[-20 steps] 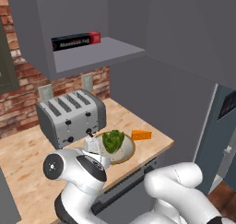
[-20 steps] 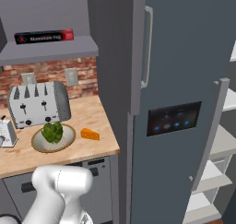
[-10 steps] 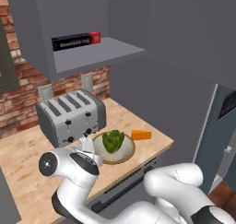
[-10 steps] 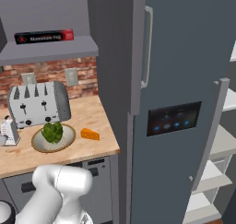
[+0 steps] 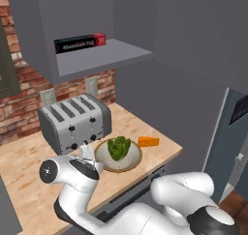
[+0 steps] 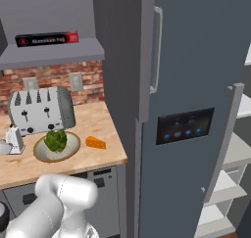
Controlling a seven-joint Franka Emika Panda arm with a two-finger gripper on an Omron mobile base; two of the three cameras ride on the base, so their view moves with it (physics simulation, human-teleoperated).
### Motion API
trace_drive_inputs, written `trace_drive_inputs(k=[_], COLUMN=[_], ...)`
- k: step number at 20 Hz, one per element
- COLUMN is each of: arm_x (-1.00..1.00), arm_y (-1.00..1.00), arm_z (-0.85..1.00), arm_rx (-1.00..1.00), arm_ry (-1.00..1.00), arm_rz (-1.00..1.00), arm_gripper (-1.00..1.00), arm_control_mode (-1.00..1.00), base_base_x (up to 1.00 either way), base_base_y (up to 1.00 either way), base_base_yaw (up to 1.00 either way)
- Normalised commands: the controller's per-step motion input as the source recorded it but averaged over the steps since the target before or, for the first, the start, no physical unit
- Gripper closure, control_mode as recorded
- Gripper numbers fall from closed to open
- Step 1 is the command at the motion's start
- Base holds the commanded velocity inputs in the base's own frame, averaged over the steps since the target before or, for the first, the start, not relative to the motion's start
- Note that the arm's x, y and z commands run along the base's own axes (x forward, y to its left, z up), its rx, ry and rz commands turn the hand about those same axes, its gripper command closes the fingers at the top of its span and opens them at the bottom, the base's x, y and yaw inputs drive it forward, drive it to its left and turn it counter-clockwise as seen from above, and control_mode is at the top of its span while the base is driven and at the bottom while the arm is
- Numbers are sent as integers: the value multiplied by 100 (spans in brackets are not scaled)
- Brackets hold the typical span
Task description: Pick the cheese from the fridge and the cheese grater from the cabinet and place them next to the salad bowl.
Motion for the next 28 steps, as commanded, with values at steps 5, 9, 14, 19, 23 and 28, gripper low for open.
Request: trace_drive_inputs(k=[5,9,14,19,23,28], arm_x=[26,5,-4,0,0,0], arm_y=[17,16,2,0,0,0], arm_z=[-21,-26,-24,-30,-25,-16], arm_rx=[-1,0,0,0,0,0], arm_ry=[0,0,0,0,0,0], arm_rz=[-2,-3,-6,-6,-5,-3], arm_gripper=[100,100,100,100,100,100], arm_control_mode=[-100,-100,-100,-100,-100,-100], base_base_x=[0,0,0,0,0,0], base_base_y=[0,0,0,0,0,0], base_base_yaw=[0,0,0,0,0,0])
